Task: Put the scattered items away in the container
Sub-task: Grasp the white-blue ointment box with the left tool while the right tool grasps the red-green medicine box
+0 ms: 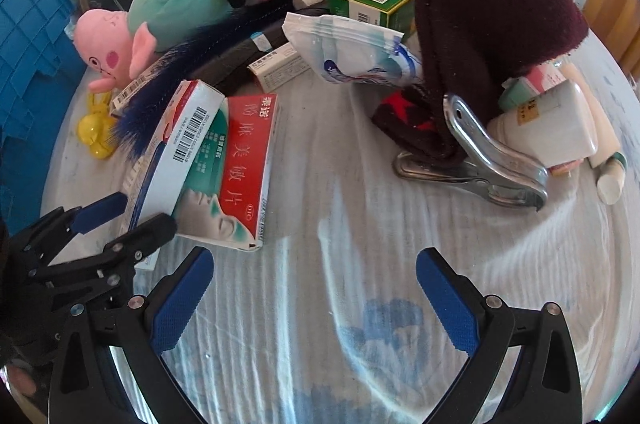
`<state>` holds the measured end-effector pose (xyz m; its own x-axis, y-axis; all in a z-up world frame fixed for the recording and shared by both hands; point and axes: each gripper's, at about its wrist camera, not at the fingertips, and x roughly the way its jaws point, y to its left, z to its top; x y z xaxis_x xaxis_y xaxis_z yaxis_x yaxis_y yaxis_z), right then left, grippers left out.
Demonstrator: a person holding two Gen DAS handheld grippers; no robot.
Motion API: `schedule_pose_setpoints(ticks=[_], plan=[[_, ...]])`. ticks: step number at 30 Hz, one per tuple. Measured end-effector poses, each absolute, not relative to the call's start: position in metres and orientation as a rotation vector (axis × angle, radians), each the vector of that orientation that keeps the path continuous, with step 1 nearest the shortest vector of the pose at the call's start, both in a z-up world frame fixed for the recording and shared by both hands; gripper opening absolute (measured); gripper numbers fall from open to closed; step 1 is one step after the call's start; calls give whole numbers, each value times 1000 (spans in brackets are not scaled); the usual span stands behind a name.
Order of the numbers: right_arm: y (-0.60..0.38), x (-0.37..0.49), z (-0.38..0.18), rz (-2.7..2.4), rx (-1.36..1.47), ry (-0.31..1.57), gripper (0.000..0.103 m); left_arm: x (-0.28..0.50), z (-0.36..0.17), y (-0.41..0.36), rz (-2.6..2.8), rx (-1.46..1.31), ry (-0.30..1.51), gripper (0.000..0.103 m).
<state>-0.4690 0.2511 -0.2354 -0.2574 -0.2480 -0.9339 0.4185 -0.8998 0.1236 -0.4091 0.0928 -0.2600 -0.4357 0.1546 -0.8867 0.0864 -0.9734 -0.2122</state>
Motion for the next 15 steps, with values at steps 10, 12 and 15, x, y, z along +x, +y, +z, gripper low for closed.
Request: schedule_pose_setpoints(ticks=[10, 12, 15], plan=[[214, -469, -235, -2143, 1559, 229, 103, -374, -251, 63, 2697, -1693, -275, 42], [202, -469, -237, -2128, 1553, 242, 103, -370, -249, 61, 2699, -1689, -282, 42], [189, -475, -243, -2114, 1549, 260, 103, -370, -249, 63, 2698, -1719, -264, 42]])
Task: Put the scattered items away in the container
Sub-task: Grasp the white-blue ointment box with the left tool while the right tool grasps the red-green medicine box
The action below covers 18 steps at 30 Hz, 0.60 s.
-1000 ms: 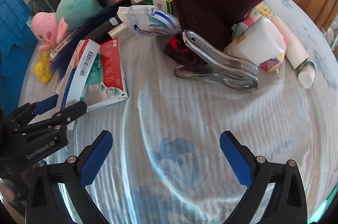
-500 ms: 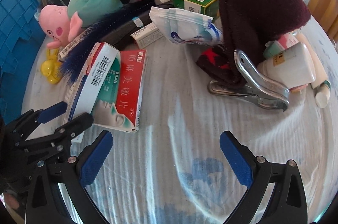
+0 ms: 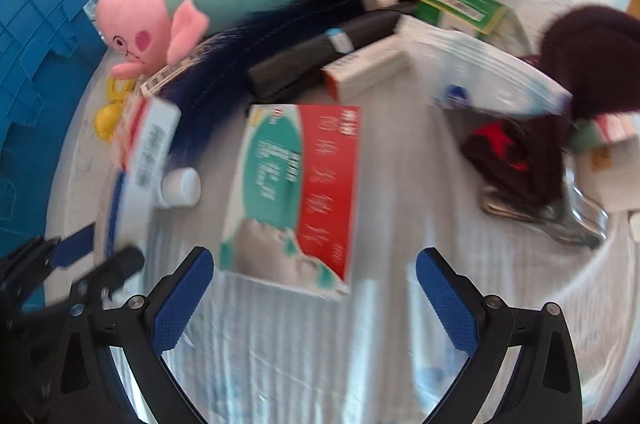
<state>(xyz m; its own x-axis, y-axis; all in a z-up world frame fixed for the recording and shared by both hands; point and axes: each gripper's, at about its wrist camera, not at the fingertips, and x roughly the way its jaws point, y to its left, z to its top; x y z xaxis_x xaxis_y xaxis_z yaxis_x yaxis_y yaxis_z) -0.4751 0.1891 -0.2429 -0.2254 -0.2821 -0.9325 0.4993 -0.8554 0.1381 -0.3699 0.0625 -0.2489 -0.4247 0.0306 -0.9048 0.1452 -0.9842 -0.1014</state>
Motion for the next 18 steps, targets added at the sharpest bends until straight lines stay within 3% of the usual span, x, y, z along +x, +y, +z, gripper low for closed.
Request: schedule_pose_setpoints(ticks=[7, 12, 18], plan=[[172, -482, -259, -2118, 1535, 346, 99, -384, -269, 67, -2514, 1692, 224, 41], [180, -478, -253, -2150, 1519, 392, 73, -368, -263, 71, -2509, 1688, 228, 39], [209, -462, -249, -2105, 1565, 369, 73, -334, -256, 71, -2459, 1730, 250, 39]])
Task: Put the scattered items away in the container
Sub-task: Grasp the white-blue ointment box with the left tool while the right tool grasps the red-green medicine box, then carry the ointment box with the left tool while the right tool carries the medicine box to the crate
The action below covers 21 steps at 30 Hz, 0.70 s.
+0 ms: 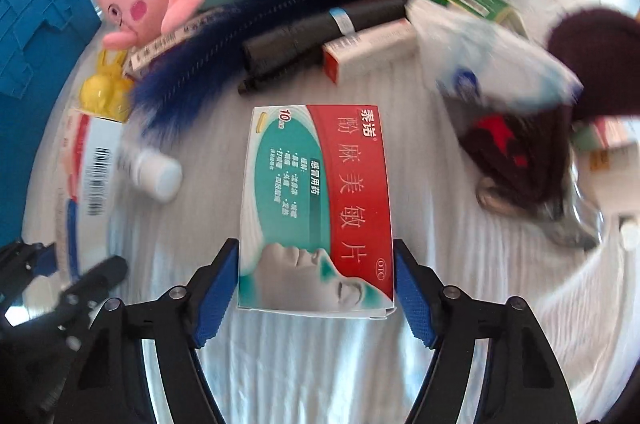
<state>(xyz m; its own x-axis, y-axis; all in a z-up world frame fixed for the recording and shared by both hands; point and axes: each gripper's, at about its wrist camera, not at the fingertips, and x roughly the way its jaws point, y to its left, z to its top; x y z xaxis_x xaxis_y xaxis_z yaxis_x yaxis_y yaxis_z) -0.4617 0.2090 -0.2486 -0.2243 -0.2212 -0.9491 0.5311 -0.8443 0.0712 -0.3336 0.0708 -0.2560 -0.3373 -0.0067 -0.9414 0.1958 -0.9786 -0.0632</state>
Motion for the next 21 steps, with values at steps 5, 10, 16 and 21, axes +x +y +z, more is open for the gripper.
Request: schedule_pose_setpoints(ticks=[5, 10, 16, 21], plan=[[226, -430, -247, -2035, 1587, 420, 74, -325, -266, 81, -2421, 1799, 267, 39], [228, -424, -249, -2035, 1588, 408, 92, -329, -267, 82, -2429, 1773, 253, 48], [231, -422, -251, -2146, 1525, 373, 103, -334, -268, 82, -2460, 1701, 208, 57], [230, -425, -248, -2150, 1536, 380, 103, -335, -268, 82, -2472, 1678, 212, 57]])
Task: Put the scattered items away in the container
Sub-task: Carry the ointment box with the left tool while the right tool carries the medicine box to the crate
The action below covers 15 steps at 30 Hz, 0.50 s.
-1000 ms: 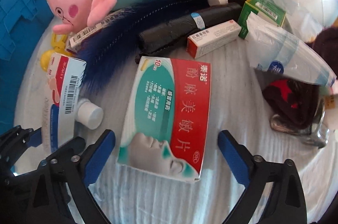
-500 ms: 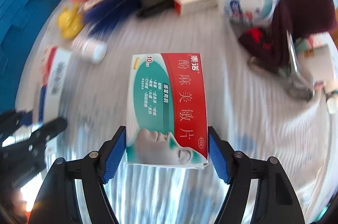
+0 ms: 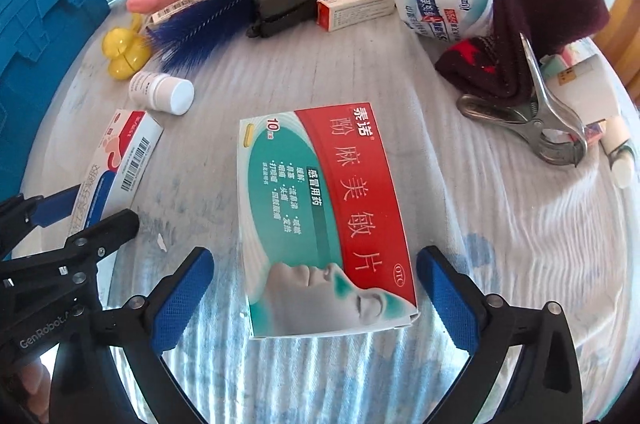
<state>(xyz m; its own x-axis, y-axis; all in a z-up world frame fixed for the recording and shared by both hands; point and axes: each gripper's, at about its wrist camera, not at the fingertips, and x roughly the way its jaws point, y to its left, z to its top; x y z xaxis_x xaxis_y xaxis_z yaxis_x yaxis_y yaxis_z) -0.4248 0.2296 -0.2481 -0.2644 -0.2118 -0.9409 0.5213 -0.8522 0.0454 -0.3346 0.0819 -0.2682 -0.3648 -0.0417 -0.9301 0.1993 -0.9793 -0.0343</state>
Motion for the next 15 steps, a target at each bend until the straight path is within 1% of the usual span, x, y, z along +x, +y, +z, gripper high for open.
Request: schedule_pose_setpoints(ticks=[1, 2, 5, 7, 8, 9, 10, 15], plan=[[231, -428, -247, -2142, 1561, 364, 103, -335, -268, 81, -2468, 1683, 214, 57], [234, -431, -243, -2146, 1576, 332, 99, -335, -268, 80, -2467, 1684, 217, 57], [236, -434, -232, -2160, 1539, 293, 98, -334, -268, 84, -2462, 1671, 215, 57], [231, -435, -231, -2148, 1533, 295, 88, -332, -268, 87, -2457, 1665, 222, 54], [228, -436, -231, -2143, 1532, 305, 78, -332, -268, 88, -2457, 1662, 224, 47], [224, -436, -232, -2141, 1528, 321, 73, -331, -267, 88, -2459, 1662, 225, 41], [221, -436, -233, -2145, 1515, 330, 73, -332, -267, 89, -2458, 1666, 226, 39], [220, -432, -218, -2170, 1476, 336, 72, -325, -258, 93, -2459, 1643, 214, 39]])
